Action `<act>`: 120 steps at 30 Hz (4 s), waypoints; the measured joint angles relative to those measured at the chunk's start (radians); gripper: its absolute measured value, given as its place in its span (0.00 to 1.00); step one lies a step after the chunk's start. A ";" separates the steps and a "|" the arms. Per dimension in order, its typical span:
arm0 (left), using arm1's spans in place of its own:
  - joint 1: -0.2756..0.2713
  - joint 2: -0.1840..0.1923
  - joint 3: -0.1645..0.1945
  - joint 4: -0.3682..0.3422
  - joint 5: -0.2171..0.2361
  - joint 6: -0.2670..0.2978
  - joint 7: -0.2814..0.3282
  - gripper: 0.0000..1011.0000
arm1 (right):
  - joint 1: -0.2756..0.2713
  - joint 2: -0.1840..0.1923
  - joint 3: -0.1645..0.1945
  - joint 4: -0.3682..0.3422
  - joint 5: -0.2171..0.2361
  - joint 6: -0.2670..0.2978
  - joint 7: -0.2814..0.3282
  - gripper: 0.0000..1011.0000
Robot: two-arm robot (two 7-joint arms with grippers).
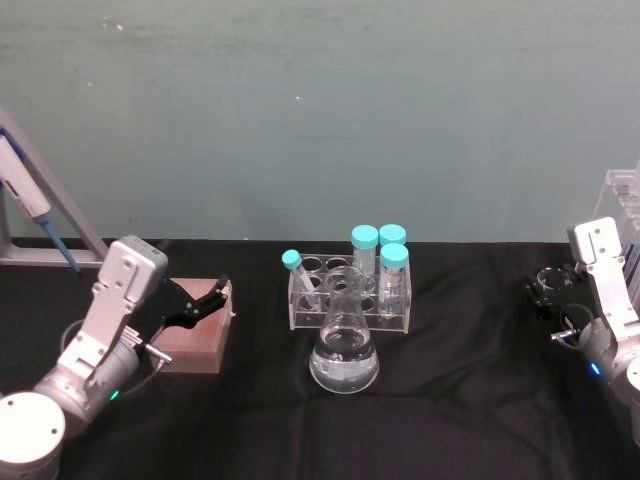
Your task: Place the experimental apparatus aside using one hand.
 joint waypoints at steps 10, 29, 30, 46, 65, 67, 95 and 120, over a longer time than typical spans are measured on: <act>0.000 0.000 0.000 0.000 0.000 0.000 0.000 0.99 | 0.000 0.000 0.000 -0.001 0.000 0.000 0.000 0.53; 0.000 0.000 0.000 0.000 0.000 0.000 0.000 0.99 | 0.000 0.000 0.000 -0.001 0.000 0.000 0.000 0.99; 0.000 0.000 0.000 0.000 0.000 0.000 0.000 0.99 | 0.000 0.000 0.000 -0.001 0.000 0.000 0.000 0.99; 0.000 0.000 0.000 0.000 0.000 0.000 0.000 0.99 | 0.000 0.000 0.000 -0.001 0.000 0.000 0.000 0.99; 0.000 0.000 0.000 0.000 0.000 0.000 0.000 0.99 | -0.060 0.030 -0.014 -0.124 0.001 -0.031 0.048 0.99; 0.000 0.000 0.000 0.000 0.000 0.000 0.000 0.99 | -0.066 0.035 -0.017 -0.138 0.004 -0.033 0.062 0.99; 0.000 0.000 0.000 0.000 0.000 0.000 0.000 0.99 | -0.157 0.096 -0.080 -0.369 0.162 -0.054 0.289 0.99; 0.000 0.000 0.000 0.000 0.000 0.000 0.000 0.99 | -0.150 0.130 -0.167 -0.367 0.301 -0.073 0.494 0.99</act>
